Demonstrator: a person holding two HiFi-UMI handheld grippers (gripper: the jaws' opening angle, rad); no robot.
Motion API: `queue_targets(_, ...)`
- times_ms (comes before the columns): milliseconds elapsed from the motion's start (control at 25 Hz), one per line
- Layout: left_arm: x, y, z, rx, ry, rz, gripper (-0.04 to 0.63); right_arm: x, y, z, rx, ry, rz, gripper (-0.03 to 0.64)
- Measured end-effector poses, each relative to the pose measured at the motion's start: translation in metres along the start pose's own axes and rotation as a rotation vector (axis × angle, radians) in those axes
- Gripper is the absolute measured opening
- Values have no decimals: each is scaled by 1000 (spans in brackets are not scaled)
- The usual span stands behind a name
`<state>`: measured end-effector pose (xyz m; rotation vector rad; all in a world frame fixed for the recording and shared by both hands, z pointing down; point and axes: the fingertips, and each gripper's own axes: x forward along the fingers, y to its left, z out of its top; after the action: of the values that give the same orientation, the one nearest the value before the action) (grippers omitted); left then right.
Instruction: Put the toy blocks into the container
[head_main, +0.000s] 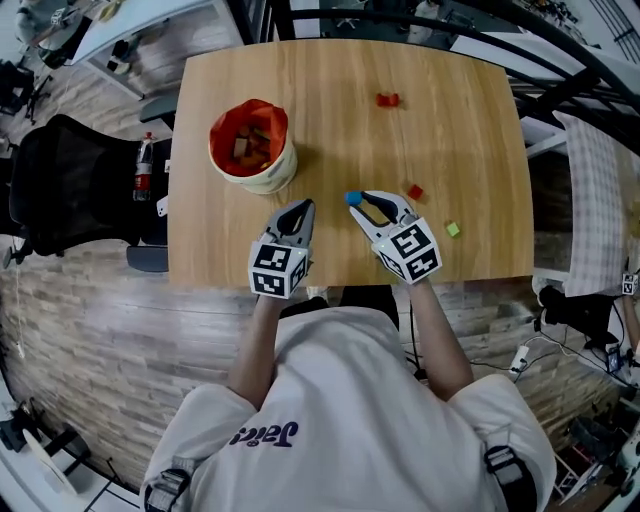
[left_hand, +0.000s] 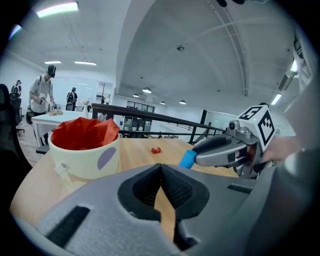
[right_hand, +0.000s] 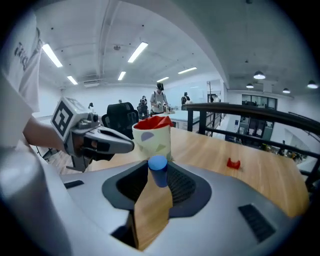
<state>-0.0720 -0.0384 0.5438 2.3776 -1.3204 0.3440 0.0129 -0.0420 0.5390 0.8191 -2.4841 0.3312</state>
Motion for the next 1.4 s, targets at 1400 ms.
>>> queue_targets(1400,-80,98,8,-108,-125,291,6,227,59,113,-859,411,391,129)
